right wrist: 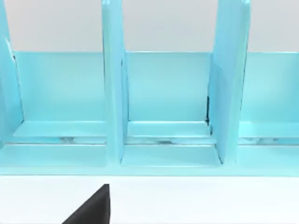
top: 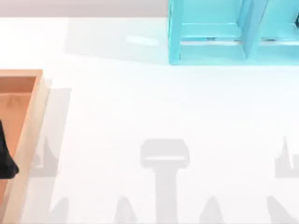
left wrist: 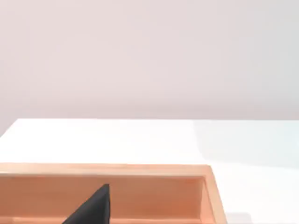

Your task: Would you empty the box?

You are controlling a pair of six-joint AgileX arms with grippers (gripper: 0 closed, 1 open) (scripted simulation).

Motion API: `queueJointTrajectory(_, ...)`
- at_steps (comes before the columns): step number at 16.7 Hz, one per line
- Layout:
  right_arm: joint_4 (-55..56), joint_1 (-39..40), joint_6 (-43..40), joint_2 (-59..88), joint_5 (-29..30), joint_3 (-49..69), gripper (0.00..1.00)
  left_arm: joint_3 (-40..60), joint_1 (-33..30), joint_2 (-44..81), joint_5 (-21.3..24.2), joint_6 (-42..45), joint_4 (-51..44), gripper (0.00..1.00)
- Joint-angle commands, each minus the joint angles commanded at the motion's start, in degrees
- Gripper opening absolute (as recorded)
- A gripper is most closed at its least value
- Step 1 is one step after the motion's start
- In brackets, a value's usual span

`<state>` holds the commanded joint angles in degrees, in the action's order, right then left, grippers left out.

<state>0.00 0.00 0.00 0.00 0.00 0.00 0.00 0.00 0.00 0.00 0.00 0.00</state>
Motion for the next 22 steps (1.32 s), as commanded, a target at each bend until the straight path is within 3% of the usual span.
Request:
queueJointTrajectory(4,0.00,0.00,0.00,0.00,0.00,0.00,1.00,1.91,0.56,1.92,0.01,0.63,-1.91,1.00)
queueJointTrajectory(8,0.00,0.00,0.00,0.00,0.00,0.00,1.00,11.88,3.30,12.87,0.04,3.73,-11.90,1.00)
queueJointTrajectory(22,0.00,0.00,0.00,0.00,0.00,0.00,1.00,64.29,17.33,81.82,0.21,19.62,-64.32,1.00)
